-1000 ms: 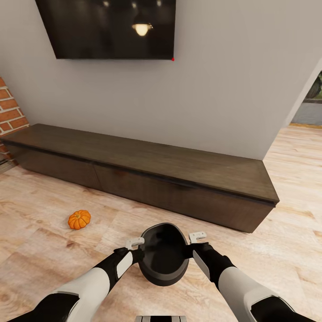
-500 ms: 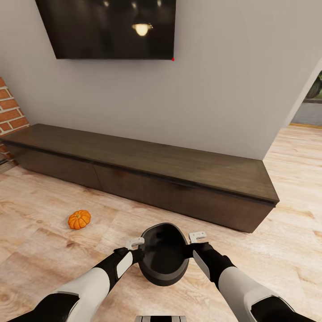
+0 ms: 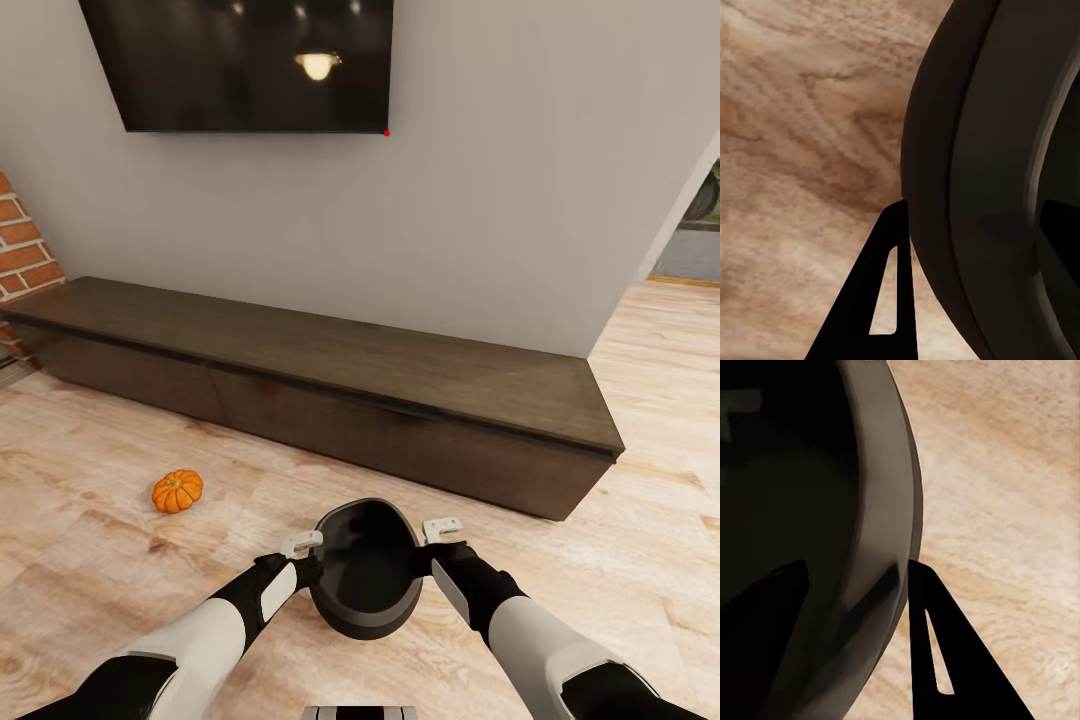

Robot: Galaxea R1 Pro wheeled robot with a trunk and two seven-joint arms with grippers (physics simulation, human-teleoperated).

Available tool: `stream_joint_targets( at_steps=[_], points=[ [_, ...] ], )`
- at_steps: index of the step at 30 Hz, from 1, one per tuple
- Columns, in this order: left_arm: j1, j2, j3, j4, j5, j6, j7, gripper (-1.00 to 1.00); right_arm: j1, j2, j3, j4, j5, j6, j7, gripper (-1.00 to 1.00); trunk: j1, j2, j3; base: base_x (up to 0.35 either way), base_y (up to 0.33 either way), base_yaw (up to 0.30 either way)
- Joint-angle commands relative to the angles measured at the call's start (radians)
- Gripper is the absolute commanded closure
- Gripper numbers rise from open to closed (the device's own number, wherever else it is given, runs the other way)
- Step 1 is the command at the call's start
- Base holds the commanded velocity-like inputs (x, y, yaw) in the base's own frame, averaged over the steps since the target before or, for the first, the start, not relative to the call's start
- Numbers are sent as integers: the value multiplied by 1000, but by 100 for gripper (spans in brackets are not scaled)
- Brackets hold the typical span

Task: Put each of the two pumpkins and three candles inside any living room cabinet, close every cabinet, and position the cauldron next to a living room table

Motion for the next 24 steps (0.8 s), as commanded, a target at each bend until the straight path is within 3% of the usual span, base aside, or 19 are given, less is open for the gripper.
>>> stream_joint_targets(
  at_steps=[1,24],
  points=[
    [0,0,-5,-2,4,6,7,100,0,-1,8,-2,-3,6,-10,100,0,0,-1,0,0,0],
    [0,0,-5,-2,4,6,7,100,0,0,10,-2,-4,6,-10,100,0,0,-1,0,0,0]
  ],
)
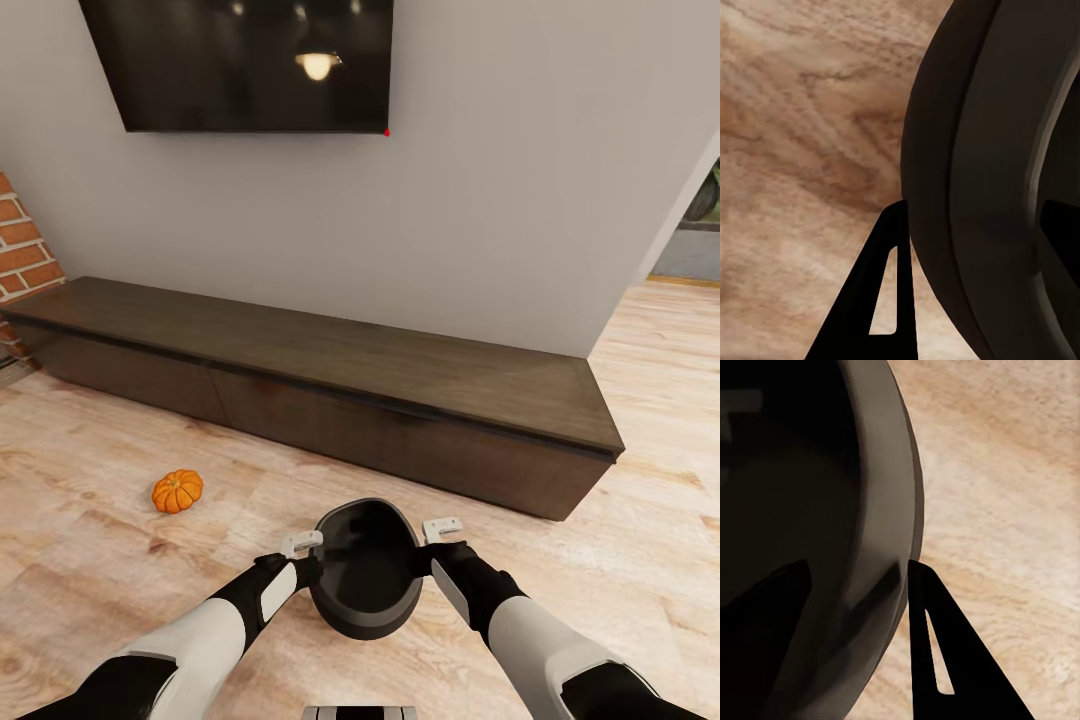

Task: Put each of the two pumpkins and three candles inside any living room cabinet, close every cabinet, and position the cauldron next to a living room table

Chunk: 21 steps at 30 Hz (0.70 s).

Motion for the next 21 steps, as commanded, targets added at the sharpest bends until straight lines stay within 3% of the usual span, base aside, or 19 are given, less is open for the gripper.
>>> stream_joint_targets(
  at_steps=[1,12,16,21],
  points=[
    [0,0,-5,-2,4,6,7,100,0,-1,9,-1,-3,6,-9,100,0,0,-1,0,0,0],
    [0,0,-5,-3,4,6,6,100,0,-1,9,-1,-5,7,-9,100,0,0,-1,0,0,0],
    [0,0,-5,-4,4,6,7,100,0,-1,8,-1,-5,7,-9,100,2,-1,-16,0,0,0],
    [0,0,-5,-4,4,6,7,100,0,-1,8,-2,-4,7,-9,100,2,-1,-16,0,0,0]
  ],
)
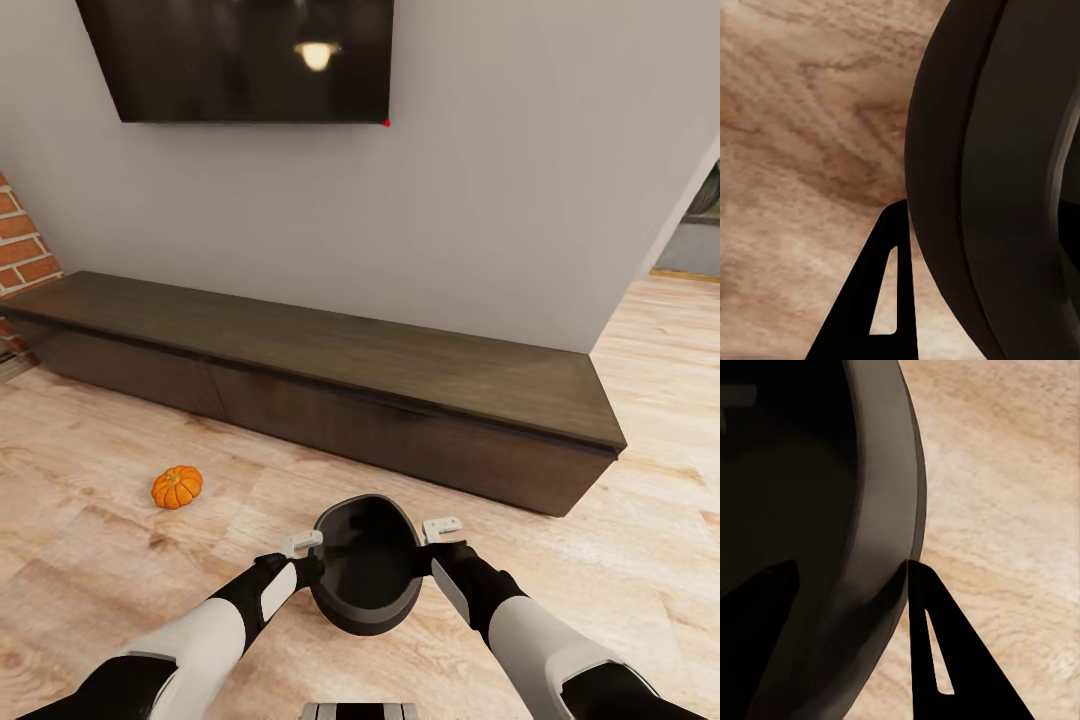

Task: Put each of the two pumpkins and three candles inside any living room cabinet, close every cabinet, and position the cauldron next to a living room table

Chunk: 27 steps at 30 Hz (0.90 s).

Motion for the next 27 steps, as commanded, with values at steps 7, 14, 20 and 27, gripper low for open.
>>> stream_joint_targets(
  at_steps=[7,14,20,27],
  points=[
    [0,0,-5,-2,4,6,7,100,0,-1,9,-1,-5,7,-10,100,0,0,-1,0,0,0],
    [0,0,-5,-2,4,5,7,100,0,-1,9,0,-5,7,-9,100,0,0,-1,0,0,0],
    [0,0,-5,-2,4,5,6,100,0,-1,9,1,-5,7,-9,100,0,0,-1,0,0,0],
    [0,0,-5,-2,6,8,-3,100,0,-1,9,-1,-4,7,-9,100,0,0,-1,0,0,0]
  ],
)
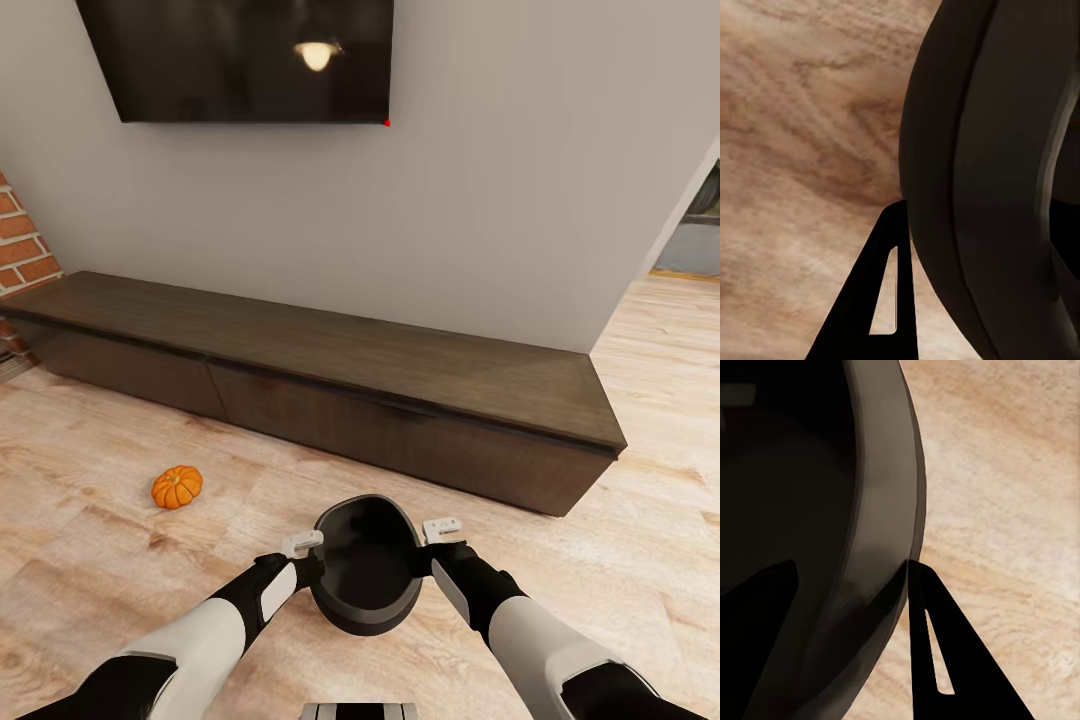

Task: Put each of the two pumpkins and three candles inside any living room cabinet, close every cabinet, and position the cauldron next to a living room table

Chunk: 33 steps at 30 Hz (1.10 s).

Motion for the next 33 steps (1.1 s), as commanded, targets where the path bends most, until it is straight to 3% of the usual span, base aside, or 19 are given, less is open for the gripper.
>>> stream_joint_targets(
  at_steps=[1,33],
  points=[
    [0,0,-5,-2,6,6,2,100,0,-1,8,-2,-5,6,-9,100,0,0,-1,0,0,0],
    [0,0,-5,-1,6,6,-9,100,0,-1,8,-2,-5,6,-11,100,0,0,-1,0,0,0]
  ],
)
